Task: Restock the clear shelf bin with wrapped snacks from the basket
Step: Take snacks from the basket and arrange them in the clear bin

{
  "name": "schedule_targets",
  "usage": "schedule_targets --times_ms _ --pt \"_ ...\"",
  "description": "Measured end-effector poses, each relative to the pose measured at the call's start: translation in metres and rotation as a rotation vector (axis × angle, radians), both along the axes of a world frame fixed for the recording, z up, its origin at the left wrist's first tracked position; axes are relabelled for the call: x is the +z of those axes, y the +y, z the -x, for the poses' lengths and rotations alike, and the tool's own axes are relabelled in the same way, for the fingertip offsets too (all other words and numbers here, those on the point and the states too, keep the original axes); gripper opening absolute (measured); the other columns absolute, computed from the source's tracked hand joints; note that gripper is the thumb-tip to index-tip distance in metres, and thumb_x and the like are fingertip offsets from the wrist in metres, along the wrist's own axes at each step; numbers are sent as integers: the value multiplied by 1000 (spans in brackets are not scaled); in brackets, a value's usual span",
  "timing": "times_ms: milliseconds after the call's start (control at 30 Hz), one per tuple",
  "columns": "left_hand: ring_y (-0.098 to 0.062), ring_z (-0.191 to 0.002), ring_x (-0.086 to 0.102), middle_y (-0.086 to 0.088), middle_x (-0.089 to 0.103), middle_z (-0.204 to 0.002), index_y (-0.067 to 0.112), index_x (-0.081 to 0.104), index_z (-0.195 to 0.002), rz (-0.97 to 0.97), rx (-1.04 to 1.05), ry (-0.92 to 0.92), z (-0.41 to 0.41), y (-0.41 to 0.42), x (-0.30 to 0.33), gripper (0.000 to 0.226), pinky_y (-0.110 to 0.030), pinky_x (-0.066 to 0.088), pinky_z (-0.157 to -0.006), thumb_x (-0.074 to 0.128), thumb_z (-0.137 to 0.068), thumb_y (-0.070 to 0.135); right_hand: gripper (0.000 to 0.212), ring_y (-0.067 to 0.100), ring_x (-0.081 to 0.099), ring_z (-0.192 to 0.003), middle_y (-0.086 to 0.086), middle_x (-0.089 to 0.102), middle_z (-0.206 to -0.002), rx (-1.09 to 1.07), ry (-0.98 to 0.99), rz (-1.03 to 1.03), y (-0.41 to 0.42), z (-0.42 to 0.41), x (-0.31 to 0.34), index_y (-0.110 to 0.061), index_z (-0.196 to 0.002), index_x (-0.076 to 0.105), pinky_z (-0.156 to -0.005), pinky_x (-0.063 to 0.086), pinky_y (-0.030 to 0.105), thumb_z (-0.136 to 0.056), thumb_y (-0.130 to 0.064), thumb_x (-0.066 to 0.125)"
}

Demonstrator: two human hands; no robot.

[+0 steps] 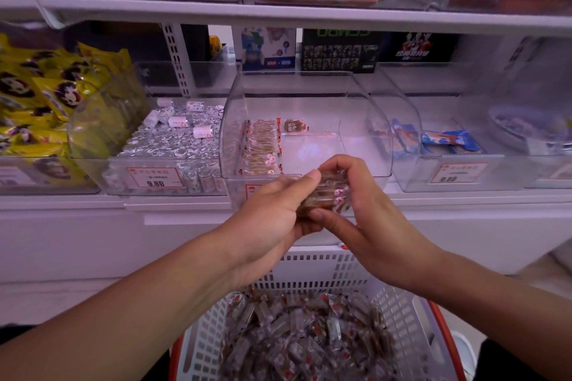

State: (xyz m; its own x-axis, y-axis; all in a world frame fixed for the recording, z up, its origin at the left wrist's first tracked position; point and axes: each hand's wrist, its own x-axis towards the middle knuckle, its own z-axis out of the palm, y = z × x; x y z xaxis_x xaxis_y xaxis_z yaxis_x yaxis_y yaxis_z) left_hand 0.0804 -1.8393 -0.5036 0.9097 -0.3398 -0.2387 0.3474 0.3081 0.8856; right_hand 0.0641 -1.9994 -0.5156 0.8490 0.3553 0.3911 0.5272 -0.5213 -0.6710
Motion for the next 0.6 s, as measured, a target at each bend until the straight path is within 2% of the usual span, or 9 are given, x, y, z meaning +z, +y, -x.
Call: schedule_targets --times_ms 67,133,233,300,333,367,433,533,600 --pt "-13 -72 62 -10 70 -91 -1 61 -119 -25 51 -17 -7 -3 4 34 -24 51 -62 55 -99 26 40 7 51 -103 -3 47 -114 -32 -108 141 -3 -7 11 -13 -126 47 -91 43 20 -92 -23 66" --pt "-13 -66 59 -7 69 -82 4 62 -114 -77 57 -54 -17 -3 13 28 -24 47 -57 53 -101 27 38 6 49 -96 -3 52 -109 -36 -156 266 -6 -19 30 -13 -119 54 -85 38 12 -86 -22 72" --pt "-15 -72 57 -8 69 -88 10 66 -106 -251 -57 -143 -35 4 33 45 -28 47 -59 41 -103 47 33 6 55 -81 -5 63 -93 7 -111 410 -7 -48 59 -15 -105 62 -71 41 10 -77 -24 78" --pt "-14 -84 59 -2 68 -98 17 63 -109 -596 -2 -326 -52 17 42 52 -30 49 -66 36 -99 60 28 5 60 -75 -11 66 -86 -3 -44 454 -3 -78 73 -20 -97 64 -66 43 9 -76 -30 79" --pt "-13 -88 59 2 66 -100 22 59 -112 -835 120 -473 -63 27 42 48 -30 48 -68 38 -98 62 26 4 62 -72 -12 67 -83 -30 1 452 0 -97 77 -22 -95 64 -65 46 13 -77 -31 80" --pt "-12 -85 58 4 62 -98 24 56 -112 -1061 274 -646 -72 40 42 42 -29 44 -66 44 -96 60 24 3 64 -70 -11 68 -82 -69 42 465 2 -119 80 -22 -94 65 -64 48 19 -77 -32 80" --pt "-12 -73 53 6 56 -85 23 53 -104 -1342 460 -900 -85 62 43 33 -28 36 -56 57 -92 54 24 5 61 -70 -7 68 -84 -164 93 607 7 -164 79 -21 -93 65 -60 44 25 -79 -35 78" --pt "-22 -69 48 4 46 -76 18 50 -103 -1599 403 -831 -97 85 36 39 -32 35 -56 65 -86 50 32 18 58 -80 5 68 -96 -269 195 887 20 -218 60 -11 -100 69 -65 40 27 -84 -39 72" --pt "-25 -70 49 2 46 -73 18 49 -99 -1678 309 -768 -99 90 28 34 -33 38 -57 64 -86 46 36 22 60 -87 9 69 -103 -286 270 959 28 -242 40 -7 -104 70 -68 41 27 -84 -37 72"
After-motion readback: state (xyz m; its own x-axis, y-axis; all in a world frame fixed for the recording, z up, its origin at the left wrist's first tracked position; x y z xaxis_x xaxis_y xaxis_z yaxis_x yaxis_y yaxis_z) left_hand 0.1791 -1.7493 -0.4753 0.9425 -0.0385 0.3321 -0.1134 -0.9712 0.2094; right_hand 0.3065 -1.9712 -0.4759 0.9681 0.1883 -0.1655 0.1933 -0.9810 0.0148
